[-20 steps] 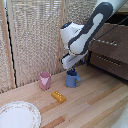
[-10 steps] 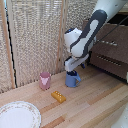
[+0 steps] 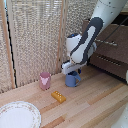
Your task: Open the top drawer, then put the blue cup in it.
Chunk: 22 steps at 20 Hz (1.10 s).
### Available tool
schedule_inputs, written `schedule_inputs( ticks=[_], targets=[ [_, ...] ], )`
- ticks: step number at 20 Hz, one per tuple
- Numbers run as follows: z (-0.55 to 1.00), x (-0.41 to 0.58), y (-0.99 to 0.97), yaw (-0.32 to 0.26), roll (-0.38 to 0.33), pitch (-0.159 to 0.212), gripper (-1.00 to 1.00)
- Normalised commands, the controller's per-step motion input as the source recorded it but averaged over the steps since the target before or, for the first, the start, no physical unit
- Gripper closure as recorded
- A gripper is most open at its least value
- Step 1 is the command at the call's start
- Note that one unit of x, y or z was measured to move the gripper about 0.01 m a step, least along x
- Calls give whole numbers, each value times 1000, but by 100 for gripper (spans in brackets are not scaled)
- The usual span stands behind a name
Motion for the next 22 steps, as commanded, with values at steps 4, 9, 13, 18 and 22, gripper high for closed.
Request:
schedule_inputs(
  ticks=[4, 9, 13, 18, 22],
  targets=[
    [-6, -218, 10, 0, 0, 19, 100],
    [-11, -154, 143, -103, 0, -37, 100],
    [-41, -69, 122, -61, 0, -24, 100],
    [0, -19, 122, -321, 4, -69, 100],
    [21, 0, 116, -366, 1, -47, 100]
  ],
)
